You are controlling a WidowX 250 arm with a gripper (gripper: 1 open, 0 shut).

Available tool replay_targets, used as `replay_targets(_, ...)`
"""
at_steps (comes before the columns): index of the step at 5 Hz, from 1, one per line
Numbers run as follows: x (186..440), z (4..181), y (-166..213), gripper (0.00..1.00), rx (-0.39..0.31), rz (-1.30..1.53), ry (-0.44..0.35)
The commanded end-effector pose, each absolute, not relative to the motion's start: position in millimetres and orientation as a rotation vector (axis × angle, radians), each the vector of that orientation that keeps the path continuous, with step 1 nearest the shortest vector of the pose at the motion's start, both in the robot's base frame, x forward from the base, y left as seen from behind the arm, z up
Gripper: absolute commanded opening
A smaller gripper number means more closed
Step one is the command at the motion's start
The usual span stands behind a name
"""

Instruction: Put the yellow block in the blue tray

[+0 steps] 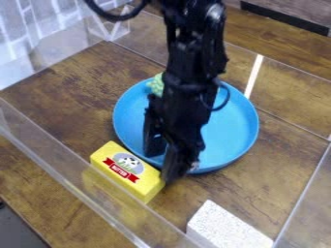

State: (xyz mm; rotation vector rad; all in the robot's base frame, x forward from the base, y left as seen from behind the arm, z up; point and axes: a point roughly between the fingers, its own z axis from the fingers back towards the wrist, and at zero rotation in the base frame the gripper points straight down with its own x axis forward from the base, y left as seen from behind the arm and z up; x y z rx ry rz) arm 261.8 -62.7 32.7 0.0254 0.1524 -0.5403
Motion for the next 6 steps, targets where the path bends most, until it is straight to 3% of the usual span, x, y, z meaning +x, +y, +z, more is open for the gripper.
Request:
replay_targets(1,278.0,58.1,-63.1,0.0,0.032,-0.572,0.067)
replay_targets(3,267.3,55.0,-42.0,0.0,0.016,-0.414,0.083)
replay_targets(6,258.8,51.5,-45.5,0.0,0.007,-0.442,0.093)
